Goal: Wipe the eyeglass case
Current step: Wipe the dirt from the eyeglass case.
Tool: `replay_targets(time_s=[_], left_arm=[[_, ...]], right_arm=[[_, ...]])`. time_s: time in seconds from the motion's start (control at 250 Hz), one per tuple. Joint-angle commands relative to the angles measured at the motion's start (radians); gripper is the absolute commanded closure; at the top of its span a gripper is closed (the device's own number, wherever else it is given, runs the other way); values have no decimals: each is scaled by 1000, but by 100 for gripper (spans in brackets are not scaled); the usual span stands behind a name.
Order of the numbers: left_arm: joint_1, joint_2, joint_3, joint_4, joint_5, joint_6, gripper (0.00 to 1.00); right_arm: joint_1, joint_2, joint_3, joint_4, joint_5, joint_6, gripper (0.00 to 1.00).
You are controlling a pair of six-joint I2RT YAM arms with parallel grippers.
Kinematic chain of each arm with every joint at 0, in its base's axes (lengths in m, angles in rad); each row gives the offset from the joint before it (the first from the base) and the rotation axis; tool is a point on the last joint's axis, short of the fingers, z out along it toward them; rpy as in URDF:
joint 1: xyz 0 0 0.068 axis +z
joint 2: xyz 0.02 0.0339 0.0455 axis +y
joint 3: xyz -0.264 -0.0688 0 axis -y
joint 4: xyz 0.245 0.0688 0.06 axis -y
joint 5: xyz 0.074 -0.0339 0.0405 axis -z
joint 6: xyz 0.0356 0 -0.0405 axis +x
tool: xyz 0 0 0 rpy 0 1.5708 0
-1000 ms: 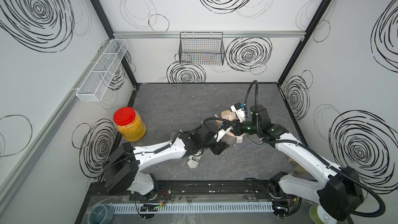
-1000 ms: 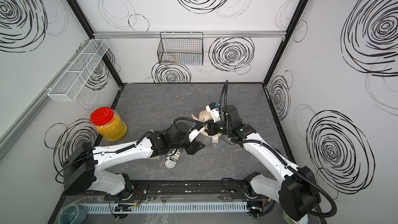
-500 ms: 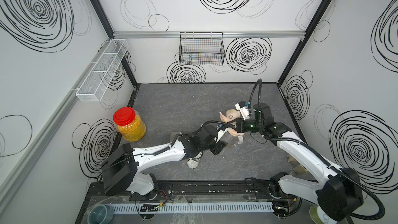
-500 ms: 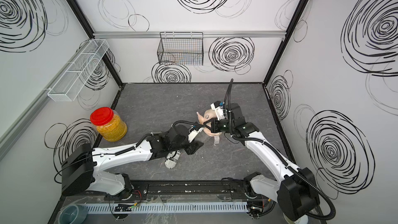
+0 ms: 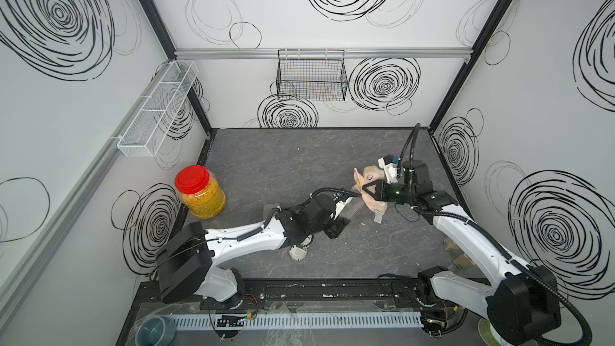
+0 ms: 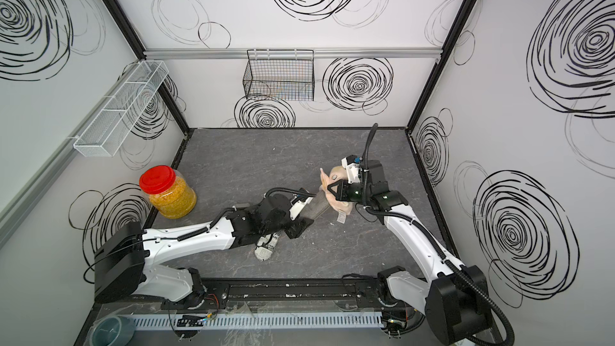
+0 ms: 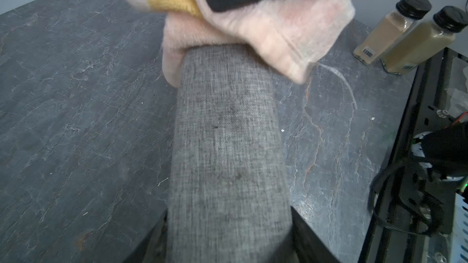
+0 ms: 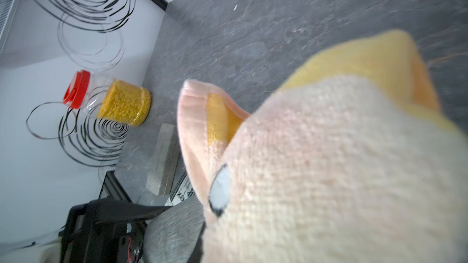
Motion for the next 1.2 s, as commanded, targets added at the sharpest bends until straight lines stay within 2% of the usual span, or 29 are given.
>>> replay_targets(time_s=[0.0,0.056,0.136,0.2,0.26,0.34,0.46,0.547,0.643,0.711,0.807,0.859,1.047,1.195], left_arm=[[-1,-54,8,118,-31,-13,45],[-1,-50,9,122,-30,-13,45],[1,-38,21,124,-25,-13,45],[1,-29,29,132,-19,-12,45],[1,-22,34,145,-17,-10,45],[1,-17,40,157,-14,-9,45],[1,-5,53,151,-8,-5,45],[-1,-5,57,143,-7,-5,45],[-2,-13,51,143,-10,-9,45],[-2,-16,50,141,-11,-14,45],[-2,-15,49,144,-10,-22,45],[-2,-10,54,145,-8,-24,45],[-7,7,77,131,-9,-17,45],[-9,12,79,138,-8,-15,45]], right_arm=[[34,-6,-22,26,-77,-4,99],[103,-2,-20,52,-125,-17,99],[222,-5,-13,56,-110,-55,99],[253,5,-18,73,-153,-48,99],[246,17,-9,46,-152,-24,99],[221,13,-4,-4,-59,-16,100],[106,-26,-10,-36,44,36,100],[41,-65,-21,-31,61,38,100],[51,-93,-38,33,-12,17,98],[96,-88,-30,51,-78,4,98],[210,-69,-5,34,-37,-39,98],[239,-55,0,23,-19,-38,100],[164,-40,23,-77,135,0,100],[82,-87,6,-71,157,15,100]])
